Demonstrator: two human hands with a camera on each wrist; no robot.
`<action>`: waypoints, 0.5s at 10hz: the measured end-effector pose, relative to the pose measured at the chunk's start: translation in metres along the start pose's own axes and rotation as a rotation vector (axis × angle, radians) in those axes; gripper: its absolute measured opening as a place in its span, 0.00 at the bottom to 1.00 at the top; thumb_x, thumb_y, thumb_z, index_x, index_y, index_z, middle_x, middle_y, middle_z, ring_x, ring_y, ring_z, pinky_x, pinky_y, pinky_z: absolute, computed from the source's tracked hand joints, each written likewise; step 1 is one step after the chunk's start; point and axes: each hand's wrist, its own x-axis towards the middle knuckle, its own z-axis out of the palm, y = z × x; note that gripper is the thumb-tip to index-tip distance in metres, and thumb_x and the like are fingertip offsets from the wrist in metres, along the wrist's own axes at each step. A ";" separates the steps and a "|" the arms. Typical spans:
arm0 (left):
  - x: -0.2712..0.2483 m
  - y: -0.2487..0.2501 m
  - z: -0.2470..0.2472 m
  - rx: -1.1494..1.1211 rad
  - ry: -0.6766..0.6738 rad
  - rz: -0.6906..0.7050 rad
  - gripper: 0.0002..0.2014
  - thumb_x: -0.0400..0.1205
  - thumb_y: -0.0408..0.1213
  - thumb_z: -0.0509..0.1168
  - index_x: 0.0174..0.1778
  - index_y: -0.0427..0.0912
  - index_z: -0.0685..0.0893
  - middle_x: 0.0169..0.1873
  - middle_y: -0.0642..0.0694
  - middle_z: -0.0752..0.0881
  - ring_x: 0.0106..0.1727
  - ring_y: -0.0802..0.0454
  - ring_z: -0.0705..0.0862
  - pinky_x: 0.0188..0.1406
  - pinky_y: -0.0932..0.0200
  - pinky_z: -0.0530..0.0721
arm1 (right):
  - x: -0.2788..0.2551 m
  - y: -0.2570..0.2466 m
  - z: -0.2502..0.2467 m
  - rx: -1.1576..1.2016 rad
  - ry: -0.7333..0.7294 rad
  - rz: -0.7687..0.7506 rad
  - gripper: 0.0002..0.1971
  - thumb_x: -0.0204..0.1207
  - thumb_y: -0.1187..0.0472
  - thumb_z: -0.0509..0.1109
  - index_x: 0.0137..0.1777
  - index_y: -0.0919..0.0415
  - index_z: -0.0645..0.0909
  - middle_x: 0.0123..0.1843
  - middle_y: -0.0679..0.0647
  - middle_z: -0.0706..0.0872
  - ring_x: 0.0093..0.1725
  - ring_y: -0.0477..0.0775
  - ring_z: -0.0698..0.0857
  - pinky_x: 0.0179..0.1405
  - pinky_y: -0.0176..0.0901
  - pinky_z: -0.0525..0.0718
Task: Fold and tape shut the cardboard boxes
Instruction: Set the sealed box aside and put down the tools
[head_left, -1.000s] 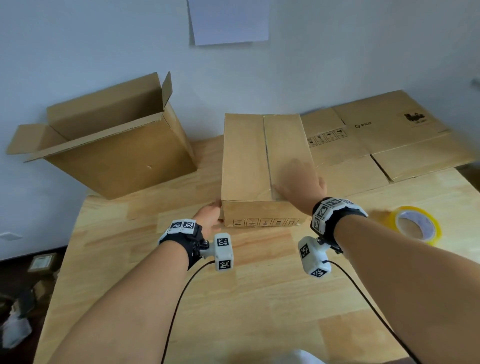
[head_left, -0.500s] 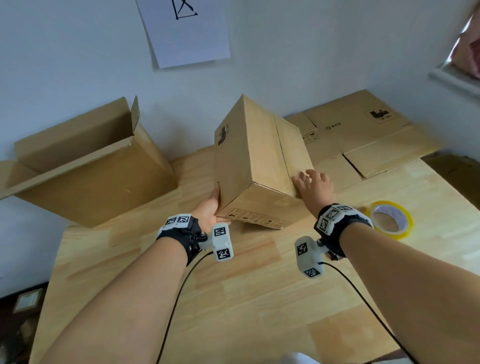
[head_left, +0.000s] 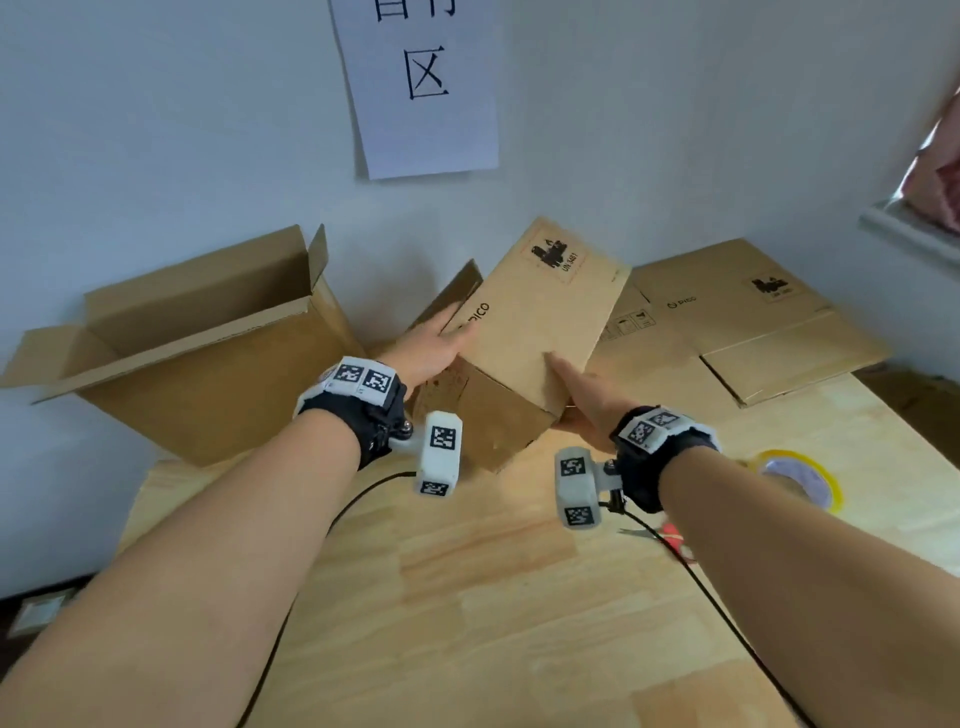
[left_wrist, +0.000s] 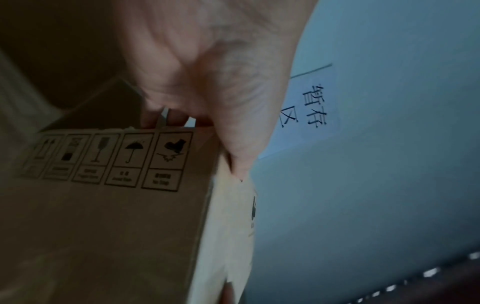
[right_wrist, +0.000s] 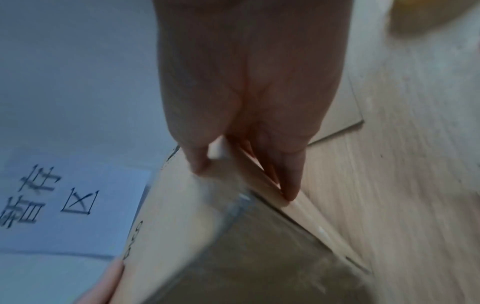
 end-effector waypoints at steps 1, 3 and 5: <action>-0.004 0.003 -0.007 0.295 0.019 0.060 0.31 0.85 0.55 0.55 0.84 0.57 0.53 0.76 0.53 0.71 0.70 0.49 0.75 0.65 0.56 0.75 | 0.012 0.007 0.009 0.018 0.024 0.031 0.21 0.82 0.63 0.64 0.73 0.67 0.68 0.70 0.68 0.76 0.65 0.67 0.80 0.48 0.56 0.86; -0.012 -0.024 0.014 0.429 -0.078 0.167 0.33 0.85 0.51 0.60 0.83 0.59 0.51 0.79 0.51 0.67 0.77 0.48 0.69 0.72 0.56 0.70 | 0.034 0.045 -0.001 -0.159 0.052 0.046 0.31 0.73 0.67 0.71 0.76 0.63 0.66 0.68 0.65 0.77 0.55 0.62 0.84 0.39 0.49 0.86; -0.010 -0.062 0.039 0.688 -0.244 0.157 0.28 0.86 0.41 0.60 0.81 0.61 0.60 0.84 0.51 0.51 0.84 0.46 0.52 0.81 0.47 0.51 | 0.025 0.041 -0.006 -0.141 0.166 0.157 0.23 0.83 0.68 0.63 0.76 0.68 0.64 0.68 0.66 0.75 0.64 0.64 0.79 0.65 0.53 0.79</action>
